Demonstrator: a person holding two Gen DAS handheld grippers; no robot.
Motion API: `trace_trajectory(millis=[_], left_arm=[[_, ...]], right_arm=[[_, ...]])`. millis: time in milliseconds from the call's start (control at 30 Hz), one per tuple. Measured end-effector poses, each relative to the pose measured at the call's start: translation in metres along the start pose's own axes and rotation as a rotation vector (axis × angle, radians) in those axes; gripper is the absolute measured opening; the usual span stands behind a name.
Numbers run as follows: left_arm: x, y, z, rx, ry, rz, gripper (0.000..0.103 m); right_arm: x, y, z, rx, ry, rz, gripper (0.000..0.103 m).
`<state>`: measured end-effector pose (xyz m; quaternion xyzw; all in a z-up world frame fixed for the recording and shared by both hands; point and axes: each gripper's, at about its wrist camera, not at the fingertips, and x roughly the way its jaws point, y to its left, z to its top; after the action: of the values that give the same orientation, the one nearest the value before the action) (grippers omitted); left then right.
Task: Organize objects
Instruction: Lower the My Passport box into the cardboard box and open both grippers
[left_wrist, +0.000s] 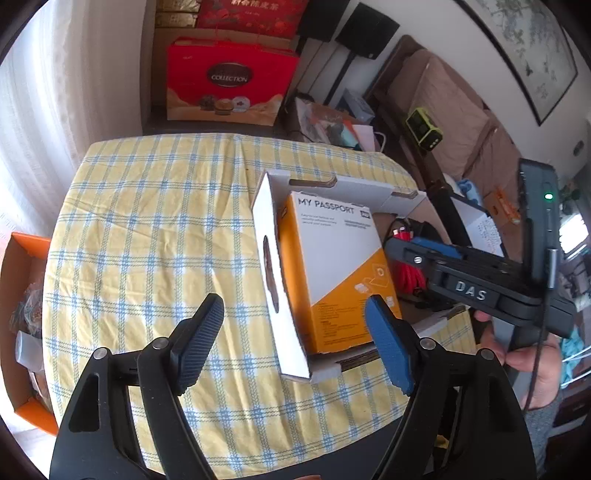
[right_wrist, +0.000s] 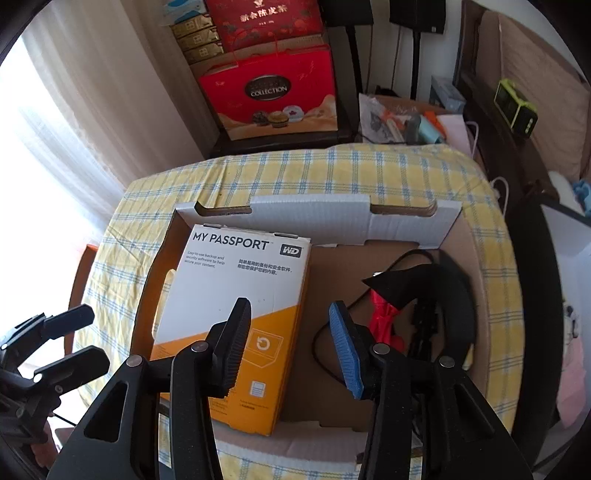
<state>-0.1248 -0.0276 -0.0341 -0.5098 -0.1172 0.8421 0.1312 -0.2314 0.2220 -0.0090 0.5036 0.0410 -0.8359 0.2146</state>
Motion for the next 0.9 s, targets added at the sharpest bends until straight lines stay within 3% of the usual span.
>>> trace_trajectory(millis=[233,333,467,533,700,900], left_arm=[[-0.013,-0.006,-0.03,0.047,-0.065,0.092,0.078],[-0.024,-0.012,-0.04,0.06,-0.108,0.116,0.092],[-0.04,-0.016,-0.052,0.045,-0.156,0.115,0.094],[-0.046,-0.016,-0.057,0.043,-0.174,0.124,0.103],[-0.056,-0.018,-0.073,0.04,-0.2,0.124,0.103],[-0.065,-0.025,-0.09,0.055,-0.242,0.207,0.103]], right_arm=[[-0.038,0.012,-0.03,-0.079,-0.131,-0.126,0.063],[-0.05,0.015,-0.046,-0.086,-0.17,-0.149,0.069],[-0.067,0.017,-0.064,-0.076,-0.214,-0.17,0.081],[-0.076,0.017,-0.073,-0.059,-0.24,-0.182,0.081],[-0.091,0.018,-0.092,-0.032,-0.286,-0.201,0.087],[-0.095,0.014,-0.116,0.018,-0.282,-0.188,0.092]])
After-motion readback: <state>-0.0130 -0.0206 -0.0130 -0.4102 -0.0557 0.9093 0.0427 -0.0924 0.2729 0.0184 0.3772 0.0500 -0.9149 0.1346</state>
